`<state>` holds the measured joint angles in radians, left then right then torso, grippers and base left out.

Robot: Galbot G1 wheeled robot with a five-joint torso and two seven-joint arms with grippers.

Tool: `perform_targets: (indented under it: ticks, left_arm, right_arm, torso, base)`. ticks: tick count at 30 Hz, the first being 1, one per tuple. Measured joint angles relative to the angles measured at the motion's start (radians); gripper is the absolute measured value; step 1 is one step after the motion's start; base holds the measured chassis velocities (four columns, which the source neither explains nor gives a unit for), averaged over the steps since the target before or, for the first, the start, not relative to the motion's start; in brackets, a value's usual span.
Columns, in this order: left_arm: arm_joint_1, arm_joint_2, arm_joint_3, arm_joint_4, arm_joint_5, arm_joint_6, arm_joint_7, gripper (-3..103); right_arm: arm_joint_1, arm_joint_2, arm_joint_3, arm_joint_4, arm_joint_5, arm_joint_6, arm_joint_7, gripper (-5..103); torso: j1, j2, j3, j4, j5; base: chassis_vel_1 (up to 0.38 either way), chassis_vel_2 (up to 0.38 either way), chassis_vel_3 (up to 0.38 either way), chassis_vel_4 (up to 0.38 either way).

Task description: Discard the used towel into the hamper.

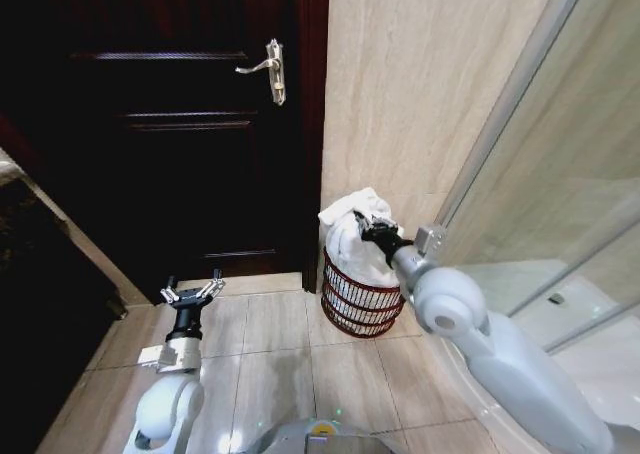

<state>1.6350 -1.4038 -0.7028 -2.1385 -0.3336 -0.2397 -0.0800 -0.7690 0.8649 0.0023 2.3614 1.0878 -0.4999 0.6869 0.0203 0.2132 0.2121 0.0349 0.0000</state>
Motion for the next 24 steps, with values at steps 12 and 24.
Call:
perform_targets:
  ticks: [12, 24]
  left_arm:
    - [-0.014, -0.019, 0.043, 0.004, 0.03, 0.002, -0.004, 100]
    - [-0.025, -0.021, 0.051, 0.006, 0.037, 0.003, -0.006, 100]
  right_arm:
    - [0.096, -0.062, 0.026, 0.019, -0.001, 0.073, -0.147, 13]
    - [0.068, 0.002, -0.077, -0.059, -0.035, 0.111, -0.155, 13]
  torso:
    - [0.0, 0.0, 0.0, 0.0004, 0.0]
    - [0.0, 0.0, 0.0, 0.0002, 0.0001]
  base:
    - [0.0, 0.0, 0.0, 0.0]
    - [0.0, 0.0, 0.0, 0.0]
